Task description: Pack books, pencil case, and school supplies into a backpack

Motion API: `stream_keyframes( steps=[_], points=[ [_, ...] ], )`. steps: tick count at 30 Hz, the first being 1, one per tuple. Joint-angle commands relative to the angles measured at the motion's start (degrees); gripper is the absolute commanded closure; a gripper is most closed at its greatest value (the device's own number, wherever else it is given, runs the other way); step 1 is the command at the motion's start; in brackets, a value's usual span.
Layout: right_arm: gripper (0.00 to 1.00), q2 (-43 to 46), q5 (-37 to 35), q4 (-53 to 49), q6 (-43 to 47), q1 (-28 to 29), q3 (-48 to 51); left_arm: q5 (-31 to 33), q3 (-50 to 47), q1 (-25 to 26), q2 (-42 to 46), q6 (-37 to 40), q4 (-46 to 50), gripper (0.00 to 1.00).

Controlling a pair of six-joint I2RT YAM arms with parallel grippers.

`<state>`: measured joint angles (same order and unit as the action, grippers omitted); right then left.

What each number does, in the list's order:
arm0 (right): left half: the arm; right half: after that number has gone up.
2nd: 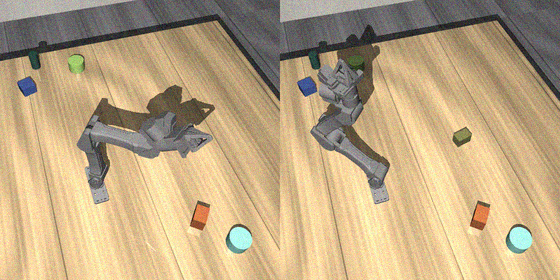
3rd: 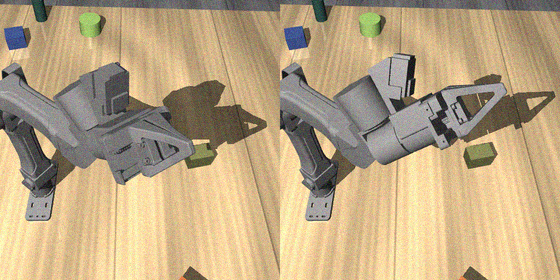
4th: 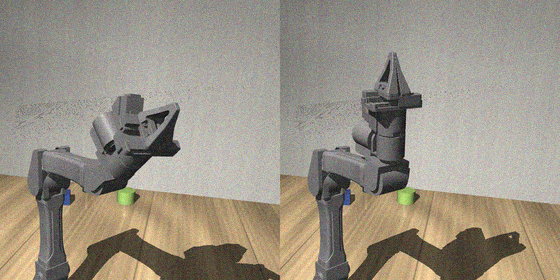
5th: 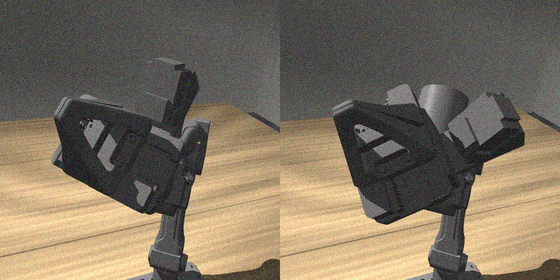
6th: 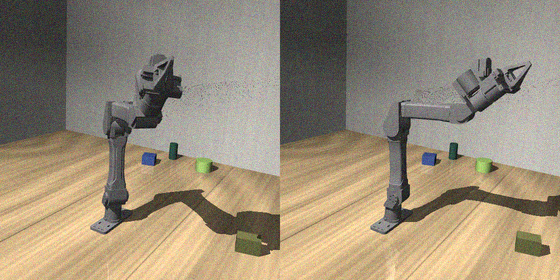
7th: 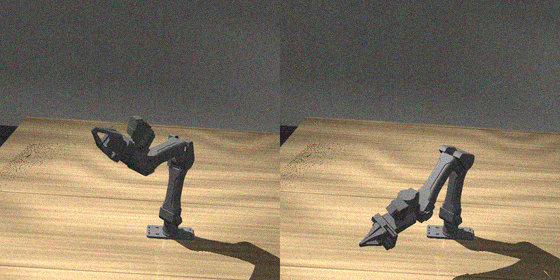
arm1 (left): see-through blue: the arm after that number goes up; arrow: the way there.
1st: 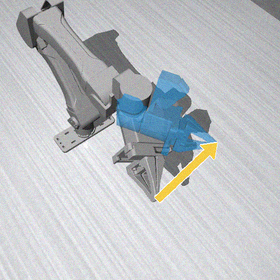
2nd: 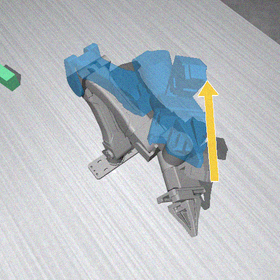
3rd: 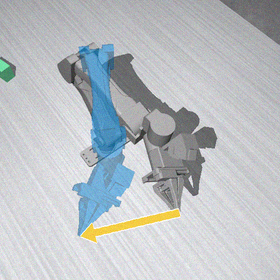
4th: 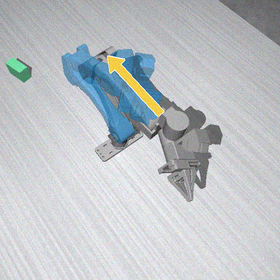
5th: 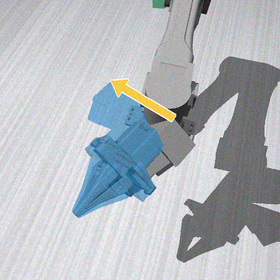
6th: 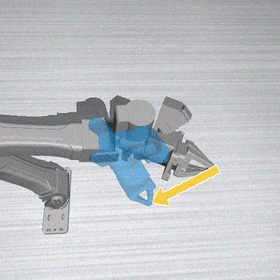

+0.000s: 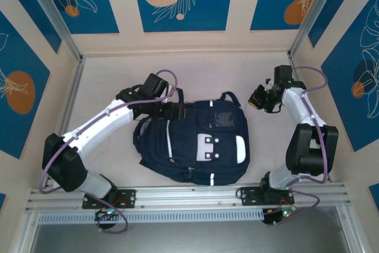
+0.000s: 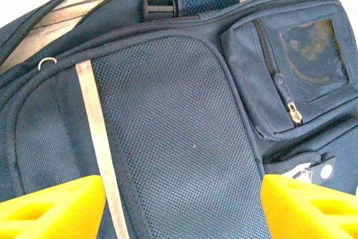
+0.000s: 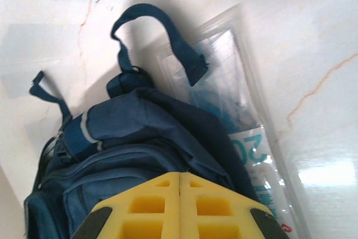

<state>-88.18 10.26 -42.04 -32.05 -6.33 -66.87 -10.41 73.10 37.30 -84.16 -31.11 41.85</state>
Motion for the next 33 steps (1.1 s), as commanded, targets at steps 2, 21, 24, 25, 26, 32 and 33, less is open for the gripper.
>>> stream_keyframes(
  steps=[2,21,24,25,26,32,33],
  points=[
    [0.75,-3.2,1.0,-0.8,1.0,-1.0,-2.7,-2.1,-0.7,0.8,1.7,0.0,2.3,0.27],
    [0.38,-36.4,19.6,-3.2,14.3,-6.8,-19.5,-6.2,-10.1,4.8,-7.8,-2.2,-1.9,0.32],
    [0.4,-38.1,22.5,-2.7,15.0,-5.4,-19.5,-6.2,-9.7,3.6,-10.7,-0.8,-2.2,0.32],
    [0.4,-38.4,23.7,-2.3,15.1,-5.0,-19.5,-6.2,-9.4,3.4,-11.4,-0.5,-2.3,0.32],
    [0.42,-38.9,24.8,-2.3,15.3,-4.1,-19.8,-6.3,-9.1,3.3,-12.2,-0.1,-2.3,0.32],
    [0.5,-39.4,26.0,-4.1,16.9,-1.5,-21.1,-6.8,-7.1,3.3,-15.2,0.8,-2.1,0.33],
    [0.51,-39.0,26.3,-3.8,16.8,-1.6,-20.8,-6.8,-6.9,3.2,-15.5,0.9,-2.1,0.33]
  ],
)
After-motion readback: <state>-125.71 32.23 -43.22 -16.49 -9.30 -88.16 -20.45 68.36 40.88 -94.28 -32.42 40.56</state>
